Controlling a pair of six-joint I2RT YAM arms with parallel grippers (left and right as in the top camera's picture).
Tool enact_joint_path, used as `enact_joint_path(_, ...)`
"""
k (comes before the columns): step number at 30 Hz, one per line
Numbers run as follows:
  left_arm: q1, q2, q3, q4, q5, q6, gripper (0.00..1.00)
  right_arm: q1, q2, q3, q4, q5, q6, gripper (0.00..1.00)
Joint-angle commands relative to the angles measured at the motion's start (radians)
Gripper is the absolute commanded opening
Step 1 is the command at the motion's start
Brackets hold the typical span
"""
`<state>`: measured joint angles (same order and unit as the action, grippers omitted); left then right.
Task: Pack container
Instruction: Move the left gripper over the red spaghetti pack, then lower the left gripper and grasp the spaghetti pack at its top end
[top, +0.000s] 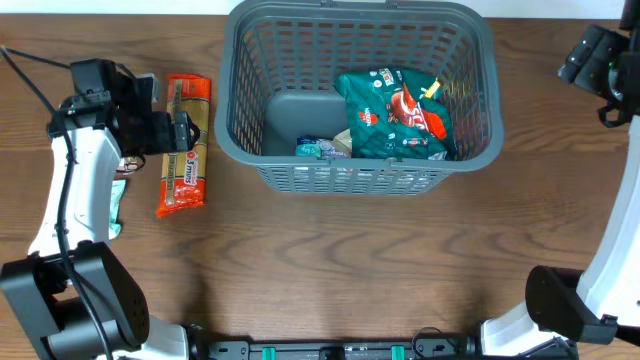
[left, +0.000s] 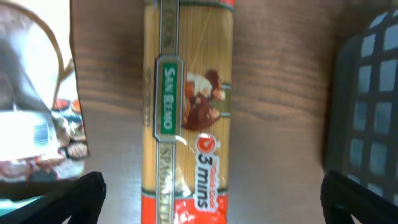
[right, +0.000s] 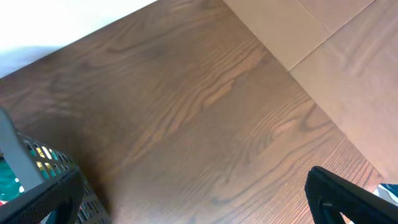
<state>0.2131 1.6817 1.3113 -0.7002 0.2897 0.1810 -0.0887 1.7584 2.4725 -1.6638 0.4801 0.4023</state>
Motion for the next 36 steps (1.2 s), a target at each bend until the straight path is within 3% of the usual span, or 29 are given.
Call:
enact_joint_path(1, -0.005, 0.019, 0.017, 0.022, 0.008, 0.047, 0.99, -0.003, -0.006, 0.01, -0.001, 0.017, 0.012, 0.99)
enact_joint_path(15, -0.036, 0.145, 0.038, 0.047, -0.111, 0.051, 0.98, -0.003, -0.006, 0.01, -0.001, 0.017, 0.012, 0.99)
enact_joint_path(28, -0.04, 0.336, 0.381, -0.209, -0.098, 0.051, 0.99, -0.003, -0.006, 0.01, -0.001, 0.017, 0.012, 0.99)
enact_joint_path(36, -0.082, 0.387, 0.406, -0.192, -0.104, 0.083, 0.99, -0.003, -0.006, 0.01, -0.001, 0.017, 0.012, 0.99)
